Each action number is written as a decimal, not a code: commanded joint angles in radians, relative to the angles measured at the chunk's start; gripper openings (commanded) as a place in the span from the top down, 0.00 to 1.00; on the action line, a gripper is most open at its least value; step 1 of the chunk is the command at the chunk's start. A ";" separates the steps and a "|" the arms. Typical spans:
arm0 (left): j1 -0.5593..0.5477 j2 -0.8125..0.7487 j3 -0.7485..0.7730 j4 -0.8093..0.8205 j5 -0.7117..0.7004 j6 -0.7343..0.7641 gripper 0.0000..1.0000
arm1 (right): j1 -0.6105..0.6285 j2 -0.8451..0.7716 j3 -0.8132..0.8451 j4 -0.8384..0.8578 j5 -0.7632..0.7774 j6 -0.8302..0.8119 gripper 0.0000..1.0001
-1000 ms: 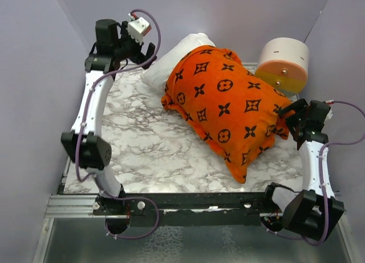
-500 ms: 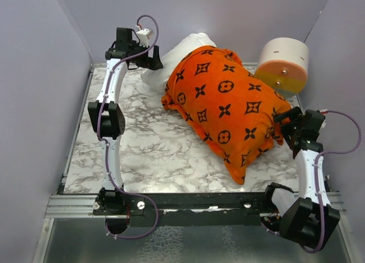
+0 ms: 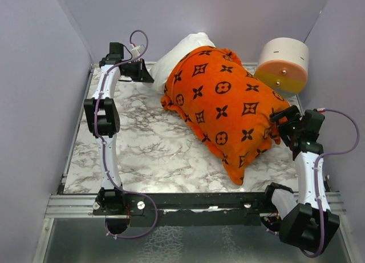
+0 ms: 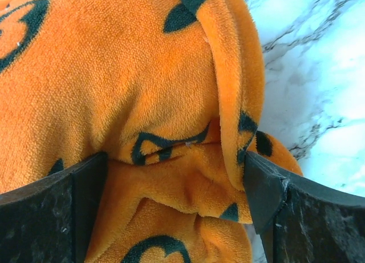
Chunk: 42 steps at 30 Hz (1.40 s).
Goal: Remove the pillowcase from the pillow
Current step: Remove the pillow from the pillowcase.
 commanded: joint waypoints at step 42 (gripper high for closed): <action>0.207 0.159 0.306 -0.344 0.149 0.196 0.12 | 0.478 0.784 0.541 0.179 0.104 -0.128 0.00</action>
